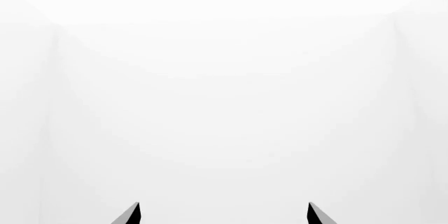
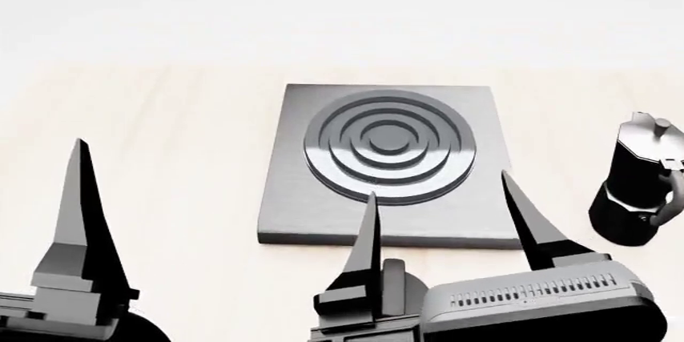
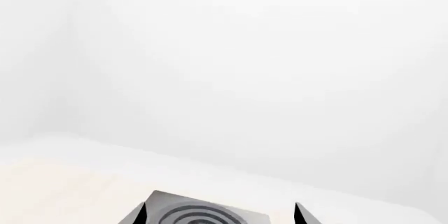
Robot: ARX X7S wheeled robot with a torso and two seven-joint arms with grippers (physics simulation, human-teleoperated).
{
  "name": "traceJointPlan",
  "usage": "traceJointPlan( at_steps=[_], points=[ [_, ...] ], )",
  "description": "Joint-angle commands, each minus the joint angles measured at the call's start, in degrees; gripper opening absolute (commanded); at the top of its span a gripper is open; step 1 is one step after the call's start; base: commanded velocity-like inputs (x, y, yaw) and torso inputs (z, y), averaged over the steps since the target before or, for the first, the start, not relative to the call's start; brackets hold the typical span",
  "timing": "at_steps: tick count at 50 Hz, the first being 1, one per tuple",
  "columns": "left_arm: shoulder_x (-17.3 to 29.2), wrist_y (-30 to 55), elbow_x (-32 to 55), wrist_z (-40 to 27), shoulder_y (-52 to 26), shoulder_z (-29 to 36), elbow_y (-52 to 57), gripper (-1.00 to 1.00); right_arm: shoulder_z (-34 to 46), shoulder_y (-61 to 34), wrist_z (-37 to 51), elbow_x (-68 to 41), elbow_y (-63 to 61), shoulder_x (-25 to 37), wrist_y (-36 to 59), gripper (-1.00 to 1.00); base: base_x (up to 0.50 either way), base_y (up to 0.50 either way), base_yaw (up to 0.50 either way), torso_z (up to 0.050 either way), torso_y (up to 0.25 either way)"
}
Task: Turn on the stove.
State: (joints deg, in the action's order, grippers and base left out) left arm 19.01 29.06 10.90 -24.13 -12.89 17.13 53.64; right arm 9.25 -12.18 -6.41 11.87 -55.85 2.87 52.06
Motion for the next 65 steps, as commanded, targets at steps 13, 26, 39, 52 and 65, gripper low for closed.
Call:
traceJointPlan(
  at_steps=[13,26,39,52,65],
  points=[
    [0.6,-0.1,0.6,-0.8,-0.4,0.0,-0.4,1.00,-0.1,-1.3,1.4,-3.5,5.5,1.0,3.5,1.00,0.00,0.00,0.00,0.000,0.000],
    [0.8,-0.3,0.8,-1.5,-0.4,-0.2,-0.8,1.00,-1.1,-1.8,3.3,-5.6,9.7,0.1,5.8,1.00,0.00,0.00,0.00,0.000,0.000],
    [1.2,-0.6,0.8,-1.8,-0.5,0.1,-1.1,1.00,-1.1,-1.5,4.1,-7.8,12.3,0.7,4.5,1.00,0.00,0.00,0.00,0.000,0.000],
    [1.6,-0.4,1.0,-2.3,-0.5,0.4,-0.8,1.00,-1.2,-2.3,4.5,-10.2,14.5,0.7,5.6,1.00,0.00,0.00,0.00,0.000,0.000],
    [1.8,-0.4,1.3,-2.6,-0.8,0.6,-0.9,1.00,-1.5,-2.8,5.9,-11.6,17.7,1.1,5.4,1.00,0.00,0.00,0.00,0.000,0.000]
  ],
)
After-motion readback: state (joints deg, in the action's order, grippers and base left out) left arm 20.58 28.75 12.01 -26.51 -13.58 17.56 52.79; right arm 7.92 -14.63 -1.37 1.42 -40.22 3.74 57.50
